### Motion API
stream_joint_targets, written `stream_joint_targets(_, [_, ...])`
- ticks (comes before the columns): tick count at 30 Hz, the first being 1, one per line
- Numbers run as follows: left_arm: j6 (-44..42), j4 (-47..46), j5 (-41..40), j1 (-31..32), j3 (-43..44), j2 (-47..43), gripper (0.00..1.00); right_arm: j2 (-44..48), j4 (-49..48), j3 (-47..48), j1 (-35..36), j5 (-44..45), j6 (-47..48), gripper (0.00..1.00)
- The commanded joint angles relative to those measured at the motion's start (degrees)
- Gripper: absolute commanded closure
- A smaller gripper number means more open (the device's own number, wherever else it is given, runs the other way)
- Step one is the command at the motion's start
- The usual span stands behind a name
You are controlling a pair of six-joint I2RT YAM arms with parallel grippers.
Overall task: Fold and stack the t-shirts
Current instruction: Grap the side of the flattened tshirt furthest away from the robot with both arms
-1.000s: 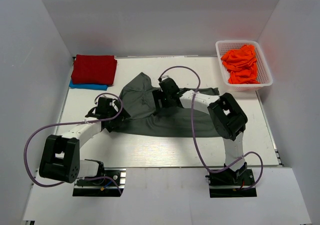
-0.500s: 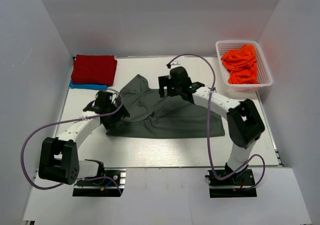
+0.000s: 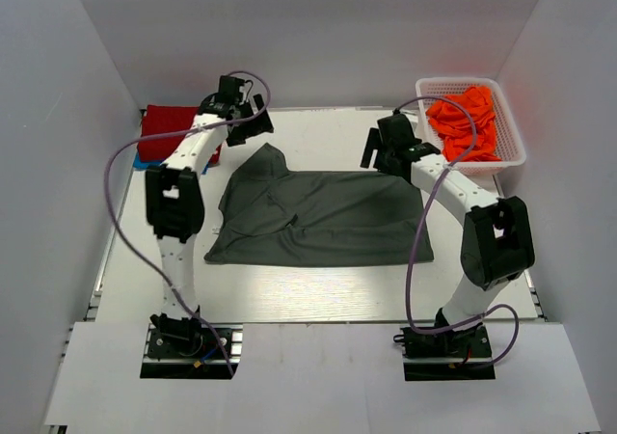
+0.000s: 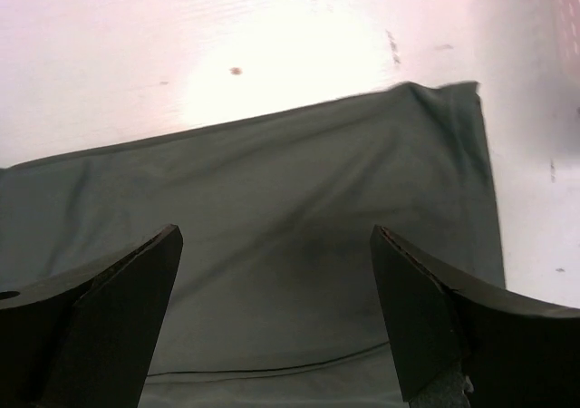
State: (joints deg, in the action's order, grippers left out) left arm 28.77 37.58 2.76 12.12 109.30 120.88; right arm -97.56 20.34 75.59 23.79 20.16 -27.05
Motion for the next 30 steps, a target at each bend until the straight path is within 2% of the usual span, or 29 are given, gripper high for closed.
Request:
stream_joint_targets(1, [-5.3,6.4,-2.8,0.1,11.4,9.2,0.00,-2.2,3.0,2.0,-1.7,0.6,-1.7,0.10])
stream_joint_targets(4, [-7.7,5.2,-2.0,0.1,17.6,15.8,0.00,-3.7,3.7,3.1,-3.1,0.6,-0.8,0.10])
stream_joint_targets(5, [-7.7,3.0,-1.3,0.1,17.6,16.7,0.04,-4.0,3.7,3.2,-3.6,0.6,-0.7,0.10])
stream_joint_targets(7, [-8.4,-0.5,0.0,0.7,16.7,17.3,0.04,-4.7,4.1,3.2,-4.6,0.3,-0.4,0.10])
stream_joint_targets(8, [-8.4,-4.3,-1.8,0.7,14.7,18.0,0.04,-4.8,4.2,3.1,-5.1,0.3,-0.4,0.10])
stream_joint_targets(11, [-7.2,-9.4,-1.3,1.4,13.3,18.7,0.09,-4.9,3.3,1.8,-6.0,-1.3,-0.6,0.10])
stream_joint_targets(12, [-7.8,-9.5,-1.3,2.0,13.3,20.2,0.15,-4.8,3.2,1.1,-6.1,-1.4,-0.9,0.10])
stream_joint_targets(14, [-9.0,-9.5,-3.2,2.9,13.9,20.7,0.19,-5.1,3.1,0.3,-6.9,-0.5,-1.5,0.10])
stream_joint_targets(15, [-9.0,-9.5,-6.6,3.9,13.4,20.7,0.22,-5.2,3.1,0.1,-7.1,0.5,-1.8,0.10])
stream_joint_targets(18, [-11.1,-10.1,-9.7,5.1,9.5,20.7,0.36,-5.5,3.8,0.3,-7.8,4.0,-4.3,0.10])
stream_joint_targets(20, [-10.5,-10.1,-11.4,5.6,7.0,20.2,0.40,-5.7,3.0,0.3,-7.9,4.7,-4.9,0.10])
stream_joint_targets(21, [-10.5,-9.6,-12.9,6.2,6.2,20.2,0.45,-5.9,2.5,0.8,-8.2,5.3,-5.6,0.10])
stream_joint_targets(24, [-9.9,-9.5,-13.6,6.8,3.6,19.5,0.75,-7.3,2.1,1.9,-8.1,7.0,-7.7,0.10])
stream_joint_targets(25, [-9.0,-9.5,-14.4,6.8,3.6,19.5,0.90,-7.8,2.0,2.3,-8.4,7.2,-8.0,0.10])
stream_joint_targets(26, [-8.5,-9.5,-15.5,6.8,3.6,19.5,0.99,-8.8,0.9,2.3,-8.0,7.0,-7.8,0.10])
stream_joint_targets(30, [-8.5,-9.5,-18.3,6.8,4.8,19.5,1.00,-13.7,1.9,6.6,-8.1,6.3,-9.3,0.11])
